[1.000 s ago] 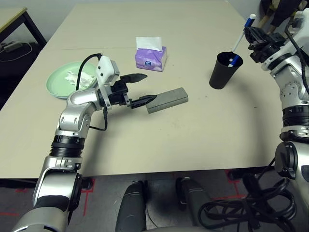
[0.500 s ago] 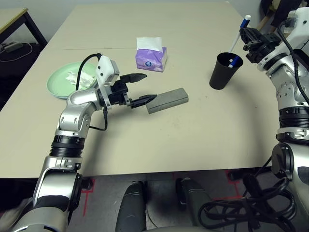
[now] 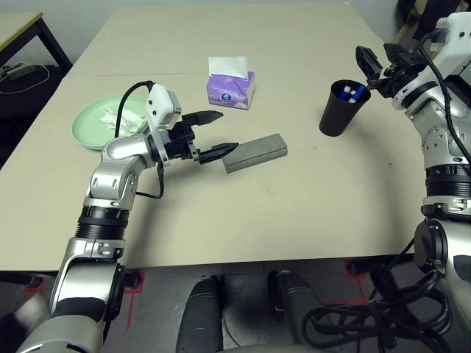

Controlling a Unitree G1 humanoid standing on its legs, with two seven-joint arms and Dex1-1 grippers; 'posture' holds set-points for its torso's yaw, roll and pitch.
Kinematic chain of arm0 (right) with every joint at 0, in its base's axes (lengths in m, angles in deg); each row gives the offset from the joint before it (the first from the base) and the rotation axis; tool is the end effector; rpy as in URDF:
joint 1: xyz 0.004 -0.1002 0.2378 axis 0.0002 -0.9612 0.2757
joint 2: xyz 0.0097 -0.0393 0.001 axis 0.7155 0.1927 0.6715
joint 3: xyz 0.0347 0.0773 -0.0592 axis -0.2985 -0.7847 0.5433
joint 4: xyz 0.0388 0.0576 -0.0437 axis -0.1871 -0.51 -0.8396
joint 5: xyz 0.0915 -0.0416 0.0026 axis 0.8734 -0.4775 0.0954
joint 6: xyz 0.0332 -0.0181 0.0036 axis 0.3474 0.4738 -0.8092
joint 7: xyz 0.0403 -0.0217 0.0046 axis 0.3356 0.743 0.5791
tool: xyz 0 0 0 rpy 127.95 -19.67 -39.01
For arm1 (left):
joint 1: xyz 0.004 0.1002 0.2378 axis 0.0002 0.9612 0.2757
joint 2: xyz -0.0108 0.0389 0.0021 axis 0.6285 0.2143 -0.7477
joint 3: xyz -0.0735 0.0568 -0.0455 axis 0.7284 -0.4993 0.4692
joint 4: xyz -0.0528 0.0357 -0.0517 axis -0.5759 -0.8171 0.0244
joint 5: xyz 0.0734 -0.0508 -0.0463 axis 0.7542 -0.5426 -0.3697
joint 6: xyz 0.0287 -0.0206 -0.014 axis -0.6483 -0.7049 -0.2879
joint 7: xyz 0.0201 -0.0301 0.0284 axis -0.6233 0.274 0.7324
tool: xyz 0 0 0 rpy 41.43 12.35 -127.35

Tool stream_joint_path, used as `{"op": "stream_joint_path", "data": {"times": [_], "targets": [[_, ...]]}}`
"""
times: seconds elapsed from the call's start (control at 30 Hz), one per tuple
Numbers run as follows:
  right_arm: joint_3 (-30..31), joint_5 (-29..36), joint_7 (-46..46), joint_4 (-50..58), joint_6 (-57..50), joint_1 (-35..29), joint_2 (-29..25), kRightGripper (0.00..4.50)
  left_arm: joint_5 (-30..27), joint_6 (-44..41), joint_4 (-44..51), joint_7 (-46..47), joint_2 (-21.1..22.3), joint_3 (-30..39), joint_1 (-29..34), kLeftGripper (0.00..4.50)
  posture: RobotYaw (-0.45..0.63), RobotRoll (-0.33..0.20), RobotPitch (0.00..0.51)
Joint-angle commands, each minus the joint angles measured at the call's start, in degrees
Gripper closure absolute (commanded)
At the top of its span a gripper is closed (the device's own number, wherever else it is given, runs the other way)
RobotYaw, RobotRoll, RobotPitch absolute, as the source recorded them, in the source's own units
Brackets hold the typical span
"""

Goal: Organize and tidy the items on the table.

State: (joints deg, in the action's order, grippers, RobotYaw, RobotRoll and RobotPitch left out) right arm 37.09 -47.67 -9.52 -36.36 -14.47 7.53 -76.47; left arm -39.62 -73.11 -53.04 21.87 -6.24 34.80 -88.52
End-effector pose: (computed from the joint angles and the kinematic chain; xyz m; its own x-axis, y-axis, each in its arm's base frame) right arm 0.3272 -0.2521 0.2335 0.9099 0.2836 0.3026 -0.2963 0.9551 -0.0042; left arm 0.3047 0.2240 0.1911 0.4763 -0.8793 -0.0035 0.8385 0.4530 0.3029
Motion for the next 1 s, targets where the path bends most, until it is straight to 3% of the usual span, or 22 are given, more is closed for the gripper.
{"op": "stream_joint_path", "data": {"times": [0.03,0.17,0.27,0.43,0.6,0.77,1.0], "targets": [[-0.68,3.49,-5.55,3.12,3.29,-1.87,1.72,0.04,-0.3,0.21,-0.95,2.63,-0.78,1.55,0.61,0.0,0.01,0.0,0.101],[0.04,5.59,-15.17,5.64,9.33,-7.9,3.01,0.04,1.07,1.4,-1.27,13.06,-4.31,4.91,0.73,0.0,0.02,0.0,0.103],[0.18,4.49,-16.37,5.34,13.22,-11.44,3.9,0.04,2.86,2.4,-1.34,22.77,-7.17,7.48,1.22,0.0,0.03,0.0,0.105],[-1.43,3.2,-4.37,8.04,11.47,-15.58,8.78,0.04,7.7,6.8,0.52,38.8,-10.63,11.81,5.66,0.0,0.03,0.0,0.107],[-0.71,2.6,2.09,15.11,10.32,-21.36,12.65,0.04,10.85,9.24,1.82,49.26,-10.26,15.69,9.33,0.0,0.05,0.0,0.106],[0.12,-0.53,3.17,16.51,14.25,-27.4,12.6,0.04,9.74,11.15,4.65,51.04,-9.36,19.62,17.45,0.0,0.03,0.0,0.105],[-1.53,-4.74,5.19,5.37,27.73,-26.29,11.77,0.04,8.62,17.21,2.26,49.94,-8.51,22.54,24.95,0.0,0.03,0.0,0.104]]}}
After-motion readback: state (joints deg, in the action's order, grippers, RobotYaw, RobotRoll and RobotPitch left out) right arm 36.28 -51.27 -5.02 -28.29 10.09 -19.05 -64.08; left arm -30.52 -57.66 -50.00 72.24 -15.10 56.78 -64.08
